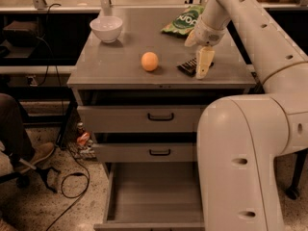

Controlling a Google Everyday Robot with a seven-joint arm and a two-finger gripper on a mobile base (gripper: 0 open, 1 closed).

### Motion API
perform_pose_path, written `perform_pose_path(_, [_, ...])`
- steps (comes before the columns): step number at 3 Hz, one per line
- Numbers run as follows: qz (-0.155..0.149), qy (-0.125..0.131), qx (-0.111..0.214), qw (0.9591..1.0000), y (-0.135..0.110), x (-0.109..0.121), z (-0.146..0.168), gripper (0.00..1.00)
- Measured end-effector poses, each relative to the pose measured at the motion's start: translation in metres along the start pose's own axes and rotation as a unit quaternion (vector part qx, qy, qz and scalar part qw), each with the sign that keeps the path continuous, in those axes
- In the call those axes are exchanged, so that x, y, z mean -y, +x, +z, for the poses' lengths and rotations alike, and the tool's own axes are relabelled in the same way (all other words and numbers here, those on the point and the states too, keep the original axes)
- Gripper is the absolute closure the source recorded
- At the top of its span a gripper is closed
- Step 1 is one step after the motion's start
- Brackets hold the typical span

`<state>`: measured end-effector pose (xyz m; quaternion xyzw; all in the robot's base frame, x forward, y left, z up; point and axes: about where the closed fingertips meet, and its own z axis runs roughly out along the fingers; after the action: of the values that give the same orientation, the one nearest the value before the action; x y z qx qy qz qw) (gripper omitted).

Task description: Place rxbar chocolate into bottom drawer

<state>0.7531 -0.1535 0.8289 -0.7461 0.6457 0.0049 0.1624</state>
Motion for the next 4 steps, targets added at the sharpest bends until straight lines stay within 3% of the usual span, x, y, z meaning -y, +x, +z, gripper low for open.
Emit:
perform_pose_path(1, [0.0, -0.005, -0.001, 1.0, -0.001, 0.0, 0.005, 0.41])
perform_pose_path(2, [0.0, -0.005, -0.001, 1.0, -0.002, 0.001, -0.001, 0.72])
perform_pose_path(3, [0.0, -0.005, -0.001, 1.0, -0.002, 0.001, -0.002, 0.96])
perform_pose_path(4, [0.006, 0.008, 0.0, 1.0, -0.003, 0.003, -0.011, 1.0])
